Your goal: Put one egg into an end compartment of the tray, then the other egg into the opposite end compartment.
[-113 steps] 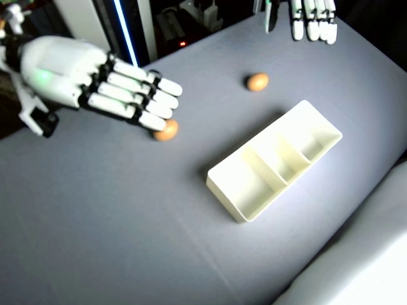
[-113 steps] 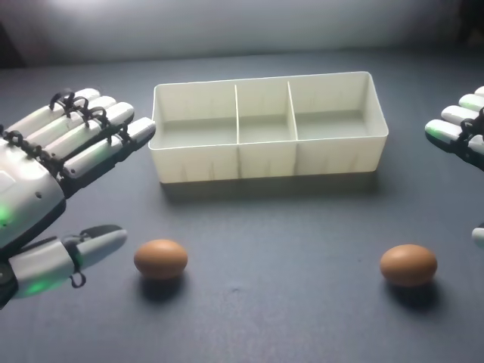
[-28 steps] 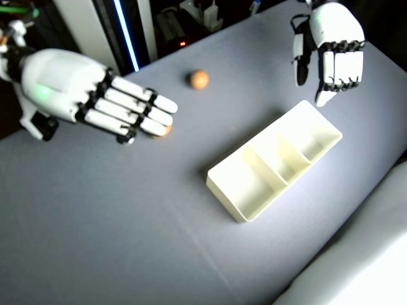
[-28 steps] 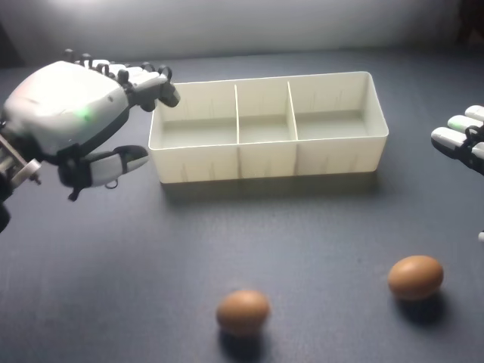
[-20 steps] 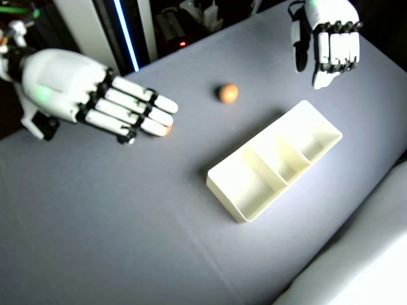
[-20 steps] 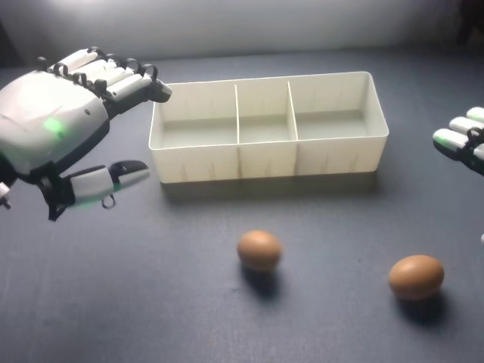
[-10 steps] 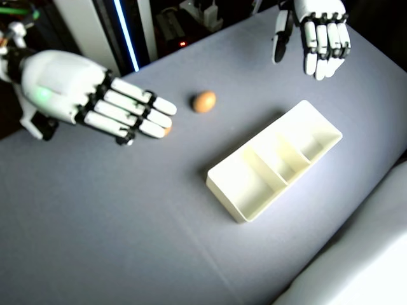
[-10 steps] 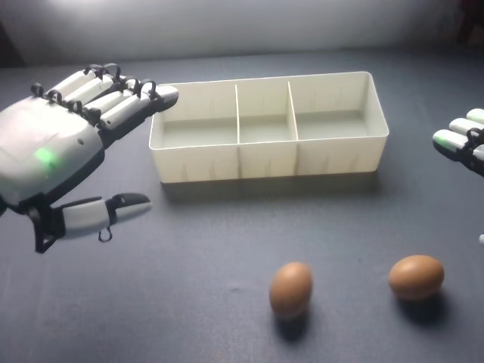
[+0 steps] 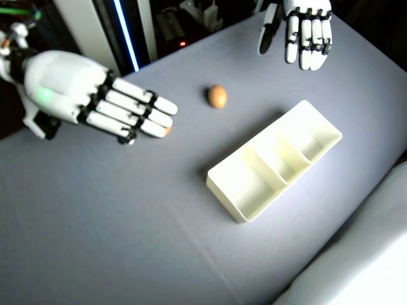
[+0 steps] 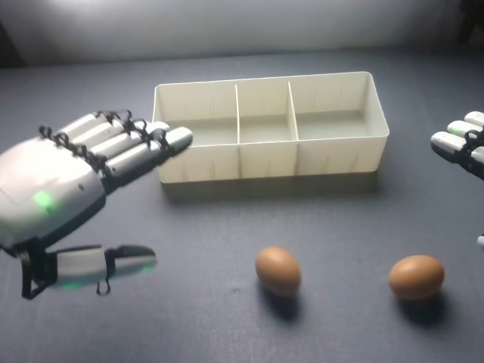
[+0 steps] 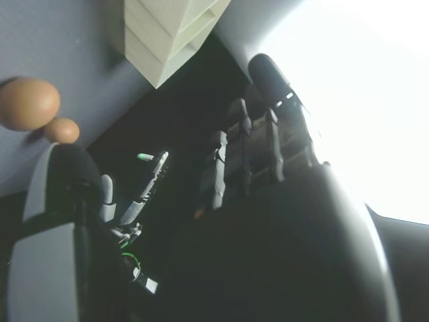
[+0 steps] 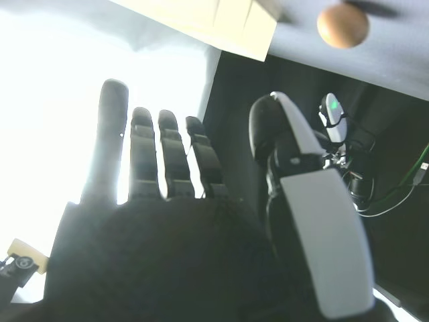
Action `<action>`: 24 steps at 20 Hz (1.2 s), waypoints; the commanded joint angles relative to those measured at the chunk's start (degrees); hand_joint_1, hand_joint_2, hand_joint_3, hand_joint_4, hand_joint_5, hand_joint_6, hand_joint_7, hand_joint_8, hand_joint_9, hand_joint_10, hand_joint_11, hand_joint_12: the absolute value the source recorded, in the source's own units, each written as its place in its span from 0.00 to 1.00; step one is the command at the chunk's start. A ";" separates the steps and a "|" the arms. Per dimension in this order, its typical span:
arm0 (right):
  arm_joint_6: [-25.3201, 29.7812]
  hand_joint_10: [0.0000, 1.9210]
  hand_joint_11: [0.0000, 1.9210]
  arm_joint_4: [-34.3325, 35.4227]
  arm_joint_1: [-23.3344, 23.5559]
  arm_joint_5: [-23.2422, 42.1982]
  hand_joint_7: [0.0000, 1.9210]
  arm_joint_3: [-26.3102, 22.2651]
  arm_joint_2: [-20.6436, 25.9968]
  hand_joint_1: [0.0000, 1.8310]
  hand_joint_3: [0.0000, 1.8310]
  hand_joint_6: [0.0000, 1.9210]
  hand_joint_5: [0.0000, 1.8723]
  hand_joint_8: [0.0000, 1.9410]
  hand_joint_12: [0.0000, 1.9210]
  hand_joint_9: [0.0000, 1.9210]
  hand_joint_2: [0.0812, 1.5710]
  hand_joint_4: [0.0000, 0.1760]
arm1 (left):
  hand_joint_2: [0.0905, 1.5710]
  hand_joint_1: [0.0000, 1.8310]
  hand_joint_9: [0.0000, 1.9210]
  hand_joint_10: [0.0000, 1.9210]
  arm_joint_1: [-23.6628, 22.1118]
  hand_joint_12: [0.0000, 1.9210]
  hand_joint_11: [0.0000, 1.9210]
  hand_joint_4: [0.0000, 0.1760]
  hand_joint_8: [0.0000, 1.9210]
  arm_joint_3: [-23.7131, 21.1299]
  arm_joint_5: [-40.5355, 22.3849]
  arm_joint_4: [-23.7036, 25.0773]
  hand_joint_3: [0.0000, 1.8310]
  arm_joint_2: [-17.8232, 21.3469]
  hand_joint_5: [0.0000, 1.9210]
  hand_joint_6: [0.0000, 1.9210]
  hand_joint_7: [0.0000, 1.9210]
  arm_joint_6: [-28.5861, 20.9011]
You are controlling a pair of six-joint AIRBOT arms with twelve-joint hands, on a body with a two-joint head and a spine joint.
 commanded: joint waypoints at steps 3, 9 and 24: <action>0.54 0.00 0.00 -0.05 0.04 6.85 0.00 0.06 0.03 0.30 0.00 0.00 0.00 0.00 1.00 0.00 0.89 0.00 | 0.73 0.28 0.00 0.11 0.26 0.45 0.00 0.39 0.00 -0.02 -6.44 1.08 0.00 -0.80 0.00 0.00 0.01 -2.05; 0.70 0.00 0.00 -0.15 -0.09 6.82 0.00 0.08 0.03 0.27 0.00 0.00 0.00 0.00 1.00 0.00 0.89 0.00 | 0.76 0.24 0.00 0.10 -2.51 0.34 0.00 0.28 0.00 1.53 -0.38 9.12 0.00 -3.56 0.00 0.00 0.02 -7.06; 1.01 0.00 0.00 0.08 -0.22 6.65 0.00 0.35 -0.14 0.28 0.00 0.00 0.00 0.00 1.00 0.00 0.88 0.00 | 0.73 0.37 0.00 0.18 -17.30 0.54 0.00 0.30 0.01 6.35 16.29 35.95 0.00 -12.89 0.02 0.01 0.04 -18.28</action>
